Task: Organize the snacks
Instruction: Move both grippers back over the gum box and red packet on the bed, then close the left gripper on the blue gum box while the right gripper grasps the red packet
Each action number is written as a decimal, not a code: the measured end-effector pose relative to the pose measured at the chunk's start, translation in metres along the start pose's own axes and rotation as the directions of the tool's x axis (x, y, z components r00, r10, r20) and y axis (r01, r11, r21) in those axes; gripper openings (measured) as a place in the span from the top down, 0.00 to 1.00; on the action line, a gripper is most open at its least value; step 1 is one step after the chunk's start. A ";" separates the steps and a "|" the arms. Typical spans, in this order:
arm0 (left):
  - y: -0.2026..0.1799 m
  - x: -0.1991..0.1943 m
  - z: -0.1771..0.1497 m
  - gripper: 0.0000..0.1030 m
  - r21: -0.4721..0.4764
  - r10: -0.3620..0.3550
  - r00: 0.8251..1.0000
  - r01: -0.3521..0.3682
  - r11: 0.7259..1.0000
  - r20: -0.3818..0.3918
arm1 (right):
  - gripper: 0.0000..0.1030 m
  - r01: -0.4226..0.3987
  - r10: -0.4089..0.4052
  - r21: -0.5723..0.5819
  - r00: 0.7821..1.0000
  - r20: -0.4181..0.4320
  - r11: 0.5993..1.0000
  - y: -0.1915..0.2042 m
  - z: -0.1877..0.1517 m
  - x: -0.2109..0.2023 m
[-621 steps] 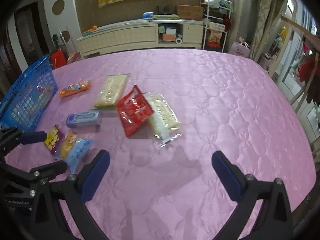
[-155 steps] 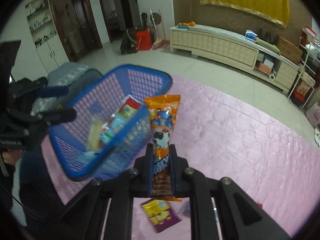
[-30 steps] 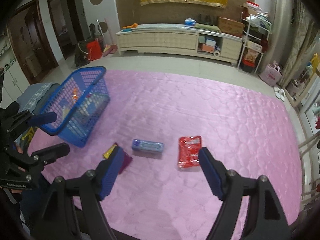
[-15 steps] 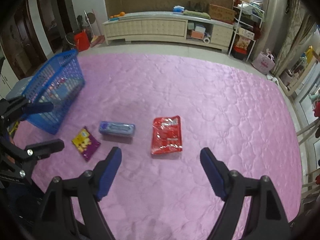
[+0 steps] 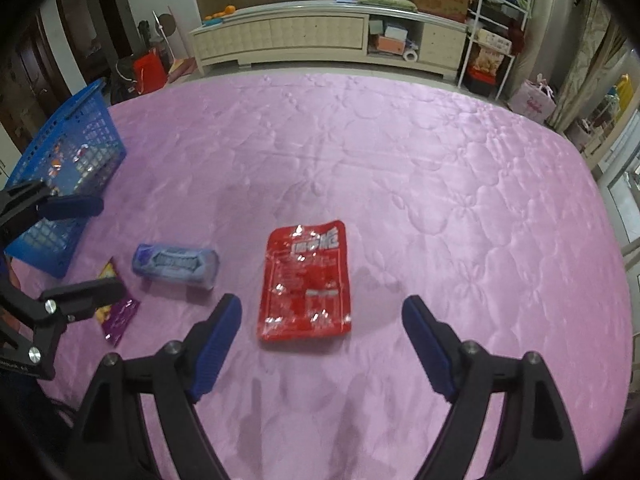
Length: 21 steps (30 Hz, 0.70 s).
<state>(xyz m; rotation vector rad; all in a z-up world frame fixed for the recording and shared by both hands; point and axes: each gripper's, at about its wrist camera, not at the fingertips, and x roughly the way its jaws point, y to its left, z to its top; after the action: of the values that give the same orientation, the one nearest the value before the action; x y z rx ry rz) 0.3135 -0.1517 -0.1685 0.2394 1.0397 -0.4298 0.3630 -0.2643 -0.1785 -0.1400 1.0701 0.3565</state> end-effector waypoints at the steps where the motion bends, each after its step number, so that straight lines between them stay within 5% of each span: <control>1: 0.000 0.005 0.001 0.24 0.011 0.000 1.000 0.000 1.000 -0.007 | 0.17 -0.001 0.001 -0.005 1.000 0.000 1.000 0.000 0.000 0.002; 12: 0.003 0.052 0.005 0.24 0.083 -0.022 0.996 0.029 0.996 -0.087 | 0.17 -0.013 0.013 -0.059 1.000 -0.016 0.998 0.004 -0.003 0.010; 17: -0.003 0.061 0.008 0.24 0.120 -0.003 0.995 0.016 0.993 -0.105 | 0.17 0.054 -0.054 -0.022 0.999 -0.005 0.998 -0.006 0.000 0.007; 21: -0.009 0.066 0.008 0.36 0.153 -0.014 0.993 0.032 0.988 -0.121 | 0.17 0.018 -0.019 0.011 1.000 0.015 1.000 -0.012 0.000 -0.001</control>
<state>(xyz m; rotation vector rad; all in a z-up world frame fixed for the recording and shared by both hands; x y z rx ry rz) 0.3439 -0.1782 -0.2216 0.3963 1.1283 -0.5232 0.3668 -0.2760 -0.1786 -0.1376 1.0551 0.3348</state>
